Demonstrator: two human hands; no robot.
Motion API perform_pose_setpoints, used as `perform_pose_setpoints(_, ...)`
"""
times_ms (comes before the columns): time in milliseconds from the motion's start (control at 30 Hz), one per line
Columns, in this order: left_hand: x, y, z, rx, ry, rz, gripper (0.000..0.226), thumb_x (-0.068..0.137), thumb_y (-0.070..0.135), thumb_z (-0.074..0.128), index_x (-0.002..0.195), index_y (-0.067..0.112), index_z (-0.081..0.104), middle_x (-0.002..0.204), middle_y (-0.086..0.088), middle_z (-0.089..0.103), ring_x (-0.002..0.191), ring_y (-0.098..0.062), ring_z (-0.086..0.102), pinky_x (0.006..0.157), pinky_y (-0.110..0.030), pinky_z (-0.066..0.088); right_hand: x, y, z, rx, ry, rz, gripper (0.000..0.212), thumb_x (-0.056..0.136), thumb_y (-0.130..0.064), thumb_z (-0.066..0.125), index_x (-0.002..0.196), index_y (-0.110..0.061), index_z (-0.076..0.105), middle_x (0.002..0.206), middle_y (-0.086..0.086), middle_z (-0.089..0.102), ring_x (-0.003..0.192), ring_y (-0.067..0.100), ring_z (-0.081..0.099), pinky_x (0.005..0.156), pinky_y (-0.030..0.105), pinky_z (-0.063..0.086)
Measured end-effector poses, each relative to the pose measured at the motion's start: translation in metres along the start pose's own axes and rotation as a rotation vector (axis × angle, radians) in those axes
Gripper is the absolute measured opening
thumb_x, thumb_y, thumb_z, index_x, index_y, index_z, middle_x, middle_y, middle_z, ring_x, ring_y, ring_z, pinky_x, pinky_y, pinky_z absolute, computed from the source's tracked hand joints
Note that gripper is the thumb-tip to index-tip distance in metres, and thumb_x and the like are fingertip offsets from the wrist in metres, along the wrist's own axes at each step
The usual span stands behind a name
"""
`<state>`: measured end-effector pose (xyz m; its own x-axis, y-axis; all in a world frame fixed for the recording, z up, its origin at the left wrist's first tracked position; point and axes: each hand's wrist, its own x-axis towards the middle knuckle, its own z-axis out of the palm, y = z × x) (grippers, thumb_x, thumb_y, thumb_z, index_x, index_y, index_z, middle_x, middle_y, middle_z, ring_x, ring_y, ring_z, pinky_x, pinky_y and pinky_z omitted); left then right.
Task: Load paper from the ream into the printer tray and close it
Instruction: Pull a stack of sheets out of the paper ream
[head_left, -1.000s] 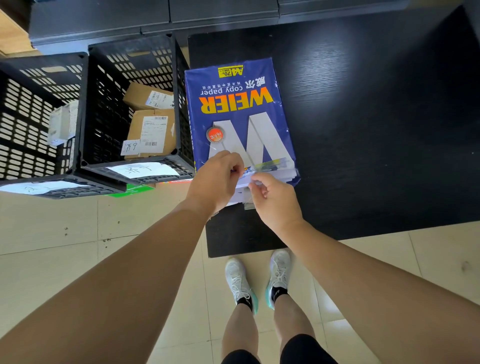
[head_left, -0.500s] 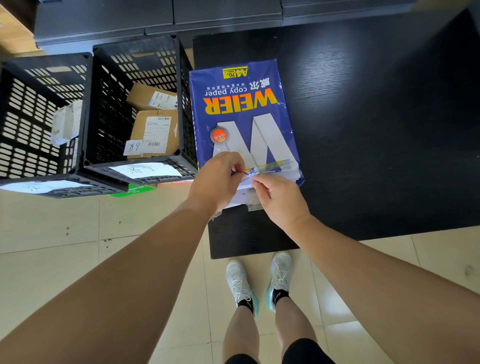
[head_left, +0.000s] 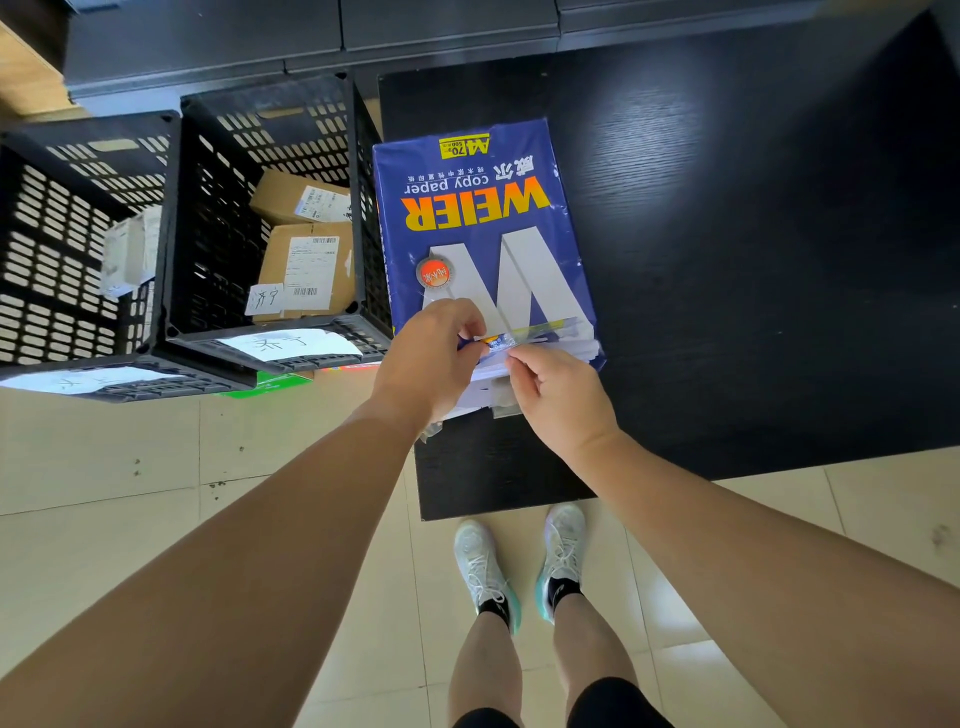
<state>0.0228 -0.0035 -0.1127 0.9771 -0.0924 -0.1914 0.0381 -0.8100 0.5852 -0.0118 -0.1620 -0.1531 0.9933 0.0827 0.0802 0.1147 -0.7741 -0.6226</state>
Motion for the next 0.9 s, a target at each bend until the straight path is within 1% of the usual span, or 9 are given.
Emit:
perform_pose_setpoints(167, 0.001, 0.001, 0.0, -0.011, 0.019, 0.002, 0.007, 0.088, 0.013, 0.069, 0.093, 0.017, 0.066, 0.095, 0.002, 0.064, 0.083, -0.018, 0.056, 0.073, -0.031, 0.048, -0.001, -0.004, 0.003, 0.038, 0.068, 0.04, 0.016, 0.094, -0.016, 0.065, 0.1, -0.006, 0.076, 0.086, 0.011, 0.077, 0.075, 0.025, 0.073, 0.072, 0.036, 0.062)
perform_pose_setpoints(233, 0.0, 0.002, 0.0, -0.006, 0.023, 0.001, 0.007, 0.089, 0.014, 0.069, 0.093, 0.018, 0.065, 0.095, 0.003, 0.064, 0.082, -0.018, 0.056, 0.072, -0.031, 0.048, -0.002, -0.008, 0.006, 0.087, 0.086, 0.096, 0.015, 0.093, -0.016, 0.066, 0.097, -0.006, 0.077, 0.083, 0.01, 0.077, 0.072, 0.023, 0.072, 0.072, 0.035, 0.062)
perform_pose_setpoints(333, 0.0, 0.002, 0.001, -0.006, 0.032, -0.008, 0.009, 0.089, 0.014, 0.069, 0.095, 0.019, 0.065, 0.094, 0.004, 0.062, 0.081, -0.016, 0.055, 0.072, -0.029, 0.047, -0.003, -0.014, 0.01, 0.175, 0.111, 0.215, 0.013, 0.091, -0.015, 0.068, 0.095, -0.007, 0.078, 0.08, 0.007, 0.078, 0.071, 0.021, 0.072, 0.074, 0.034, 0.061)
perform_pose_setpoints(400, -0.001, 0.002, 0.002, -0.012, 0.039, -0.01, 0.009, 0.089, 0.014, 0.069, 0.096, 0.018, 0.066, 0.095, 0.004, 0.063, 0.081, -0.016, 0.055, 0.072, -0.029, 0.047, -0.003, -0.02, 0.011, 0.254, 0.122, 0.327, 0.014, 0.089, -0.016, 0.07, 0.097, -0.008, 0.079, 0.085, 0.006, 0.079, 0.078, 0.018, 0.073, 0.079, 0.029, 0.059)
perform_pose_setpoints(467, -0.002, 0.002, 0.002, -0.019, 0.043, -0.014, 0.01, 0.088, 0.013, 0.07, 0.096, 0.018, 0.066, 0.095, 0.004, 0.063, 0.081, -0.016, 0.056, 0.073, -0.029, 0.048, -0.001, -0.027, 0.01, 0.339, 0.145, 0.472, 0.014, 0.088, -0.02, 0.072, 0.095, -0.01, 0.08, 0.086, 0.004, 0.08, 0.08, 0.015, 0.072, 0.079, 0.022, 0.055)
perform_pose_setpoints(500, -0.003, 0.003, 0.002, -0.024, 0.045, -0.013, 0.01, 0.088, 0.013, 0.07, 0.096, 0.018, 0.066, 0.094, 0.004, 0.063, 0.081, -0.016, 0.057, 0.073, -0.029, 0.049, 0.0, -0.03, 0.011, 0.359, 0.164, 0.537, 0.013, 0.088, -0.021, 0.072, 0.092, -0.011, 0.08, 0.085, 0.003, 0.079, 0.08, 0.014, 0.071, 0.078, 0.022, 0.055)
perform_pose_setpoints(633, -0.005, 0.005, 0.002, -0.037, 0.06, -0.011, 0.011, 0.088, 0.012, 0.072, 0.095, 0.017, 0.066, 0.092, 0.006, 0.062, 0.08, -0.016, 0.058, 0.073, -0.029, 0.05, 0.002, -0.039, 0.018, 0.451, 0.227, 0.738, 0.008, 0.085, -0.021, 0.073, 0.089, -0.016, 0.078, 0.089, 0.0, 0.078, 0.083, 0.014, 0.071, 0.081, 0.036, 0.059)
perform_pose_setpoints(733, -0.009, 0.005, 0.003, -0.056, 0.064, -0.023, 0.011, 0.088, 0.01, 0.071, 0.095, 0.017, 0.067, 0.093, 0.006, 0.063, 0.08, -0.016, 0.058, 0.075, -0.031, 0.052, 0.0, -0.042, 0.02, 0.515, 0.243, 0.829, 0.007, 0.084, -0.02, 0.073, 0.091, -0.019, 0.076, 0.09, -0.003, 0.076, 0.083, 0.01, 0.07, 0.082, 0.035, 0.06)
perform_pose_setpoints(900, -0.017, 0.003, 0.009, -0.08, 0.073, -0.034, 0.009, 0.086, 0.011, 0.069, 0.093, 0.017, 0.067, 0.095, 0.001, 0.068, 0.084, -0.022, 0.062, 0.078, -0.041, 0.055, -0.009, -0.04, 0.017, 0.55, 0.258, 0.853, 0.01, 0.084, -0.019, 0.075, 0.094, -0.017, 0.077, 0.084, -0.008, 0.071, 0.085, 0.01, 0.071, 0.082, 0.032, 0.06)
